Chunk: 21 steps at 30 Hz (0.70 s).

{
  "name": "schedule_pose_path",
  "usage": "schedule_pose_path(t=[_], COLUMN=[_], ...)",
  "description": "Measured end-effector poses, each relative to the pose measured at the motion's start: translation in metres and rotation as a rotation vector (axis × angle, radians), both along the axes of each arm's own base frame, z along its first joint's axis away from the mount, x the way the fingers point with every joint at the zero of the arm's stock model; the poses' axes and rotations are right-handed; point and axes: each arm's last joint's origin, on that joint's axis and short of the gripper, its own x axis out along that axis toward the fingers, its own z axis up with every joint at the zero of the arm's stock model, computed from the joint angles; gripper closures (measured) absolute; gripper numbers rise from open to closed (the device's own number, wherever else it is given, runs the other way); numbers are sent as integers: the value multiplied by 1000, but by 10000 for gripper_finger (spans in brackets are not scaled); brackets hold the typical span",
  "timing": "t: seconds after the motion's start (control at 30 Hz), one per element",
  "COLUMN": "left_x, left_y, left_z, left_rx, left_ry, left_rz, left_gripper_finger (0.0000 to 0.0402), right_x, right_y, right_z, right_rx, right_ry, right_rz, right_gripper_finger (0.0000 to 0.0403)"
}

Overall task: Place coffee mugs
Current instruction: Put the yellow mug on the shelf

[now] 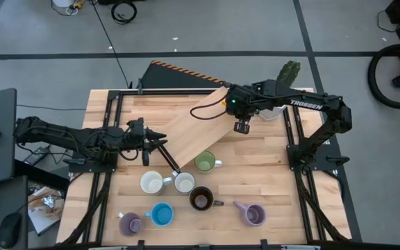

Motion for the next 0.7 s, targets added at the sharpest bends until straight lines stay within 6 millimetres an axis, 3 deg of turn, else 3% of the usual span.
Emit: schedule_pose_path(t=[0.4, 0.5, 0.7], left_x=[1, 1, 1], left_y=[0, 0, 0], left_z=[5, 5, 5], left_rx=[3, 3, 2], left_ry=[-49, -48, -48], left_rz=[0, 0, -7], left_gripper_finger=[294, 294, 294], right_x=[10, 12, 13], right_y=[-1, -7, -24], right_z=[14, 19, 9], right_rx=[94, 102, 133], right_ry=[-124, -135, -87], right_rz=[-93, -141, -217], right_gripper_finger=[366, 366, 366])
